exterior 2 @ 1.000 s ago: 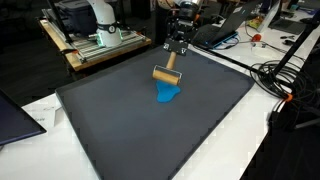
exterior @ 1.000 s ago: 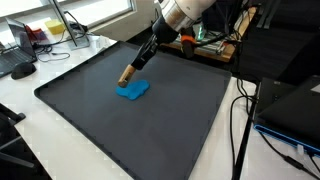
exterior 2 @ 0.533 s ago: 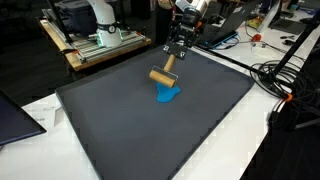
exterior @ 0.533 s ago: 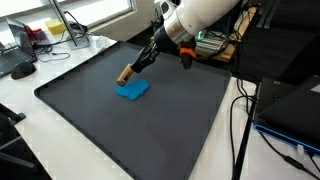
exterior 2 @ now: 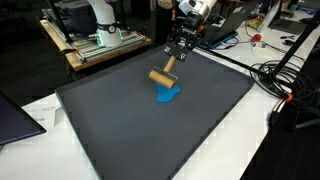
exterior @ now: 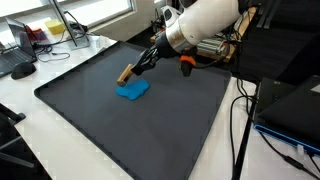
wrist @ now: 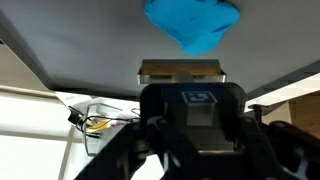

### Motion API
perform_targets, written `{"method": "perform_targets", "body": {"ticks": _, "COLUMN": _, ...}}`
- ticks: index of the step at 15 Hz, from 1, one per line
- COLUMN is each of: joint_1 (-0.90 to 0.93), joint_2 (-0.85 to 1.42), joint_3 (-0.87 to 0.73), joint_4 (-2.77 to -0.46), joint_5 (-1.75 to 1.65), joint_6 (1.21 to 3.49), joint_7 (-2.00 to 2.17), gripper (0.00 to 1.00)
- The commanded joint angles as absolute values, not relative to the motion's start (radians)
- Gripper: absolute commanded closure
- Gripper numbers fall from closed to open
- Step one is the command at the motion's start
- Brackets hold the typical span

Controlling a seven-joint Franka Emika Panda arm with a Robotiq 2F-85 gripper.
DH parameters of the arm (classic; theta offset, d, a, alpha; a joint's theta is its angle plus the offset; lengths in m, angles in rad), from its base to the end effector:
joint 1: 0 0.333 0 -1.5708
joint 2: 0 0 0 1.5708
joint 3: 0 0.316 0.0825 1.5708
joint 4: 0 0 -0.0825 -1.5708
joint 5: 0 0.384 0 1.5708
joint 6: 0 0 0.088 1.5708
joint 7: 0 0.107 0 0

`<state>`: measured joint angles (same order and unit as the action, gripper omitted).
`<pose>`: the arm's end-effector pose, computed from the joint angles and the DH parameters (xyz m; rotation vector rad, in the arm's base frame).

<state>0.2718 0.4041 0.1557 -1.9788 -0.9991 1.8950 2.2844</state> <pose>0.5506 0.1803 0.2555 1.9440 -1.4445 0.8703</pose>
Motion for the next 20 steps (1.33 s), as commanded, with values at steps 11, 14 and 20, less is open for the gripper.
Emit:
{"method": "perform_targets", "body": {"ticks": 11, "joint_1": 0.164, "joint_2": 0.159, "joint_3": 0.149, "joint_4": -2.139, "joint_5": -0.875, "joint_6": 2.153, "joint_7": 1.978, "gripper": 0.77}}
{"method": "perform_targets", "body": {"ticks": 14, "joint_1": 0.138, "joint_2": 0.108, "joint_3": 0.136, "joint_4": -2.177, "joint_5": -0.807, "joint_6": 2.222, "joint_7": 1.841, "gripper": 0.77}}
{"method": "perform_targets", "body": {"ticks": 20, "joint_1": 0.105, "joint_2": 0.051, "joint_3": 0.1, "joint_4": -2.206, "joint_5": -0.716, "joint_6": 2.28, "joint_7": 1.567, "gripper": 0.77}}
